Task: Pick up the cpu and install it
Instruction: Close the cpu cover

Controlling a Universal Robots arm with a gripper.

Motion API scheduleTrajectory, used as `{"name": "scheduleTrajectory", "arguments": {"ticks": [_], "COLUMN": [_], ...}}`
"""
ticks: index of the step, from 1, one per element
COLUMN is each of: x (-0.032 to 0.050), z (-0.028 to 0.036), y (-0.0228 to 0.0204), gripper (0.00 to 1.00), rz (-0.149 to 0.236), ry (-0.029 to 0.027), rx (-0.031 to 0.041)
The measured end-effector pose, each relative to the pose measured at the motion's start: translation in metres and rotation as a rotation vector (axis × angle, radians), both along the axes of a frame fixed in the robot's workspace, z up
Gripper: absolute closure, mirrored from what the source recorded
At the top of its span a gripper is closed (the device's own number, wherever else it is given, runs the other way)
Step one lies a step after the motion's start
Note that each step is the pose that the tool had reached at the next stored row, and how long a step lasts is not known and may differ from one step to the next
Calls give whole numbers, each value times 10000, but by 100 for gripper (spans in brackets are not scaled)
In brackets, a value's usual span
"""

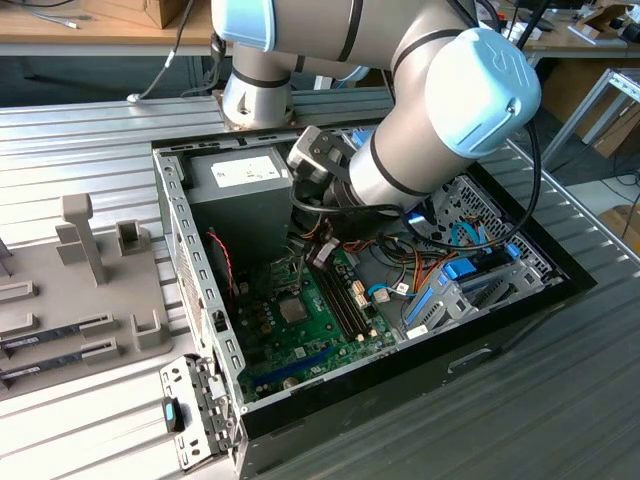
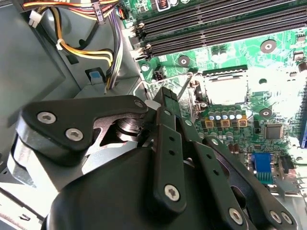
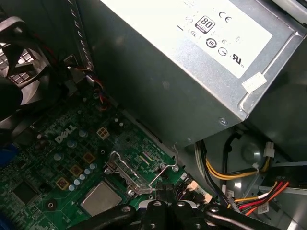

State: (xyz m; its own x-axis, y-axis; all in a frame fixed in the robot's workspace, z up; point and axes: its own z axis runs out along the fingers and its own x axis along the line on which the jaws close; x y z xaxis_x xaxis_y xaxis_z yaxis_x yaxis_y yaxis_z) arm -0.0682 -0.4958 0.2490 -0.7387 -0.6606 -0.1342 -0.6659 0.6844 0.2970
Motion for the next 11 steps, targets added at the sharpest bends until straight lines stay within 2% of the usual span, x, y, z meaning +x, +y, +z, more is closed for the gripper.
{"name": "scheduleTrajectory", "arguments": {"ticks": [4,11], "x": [0,0], "z": [0,0], "y": [-19,-25], "gripper": [89,89], "rz": [0,0], "ry": [0,0], "rx": [0,-2]}}
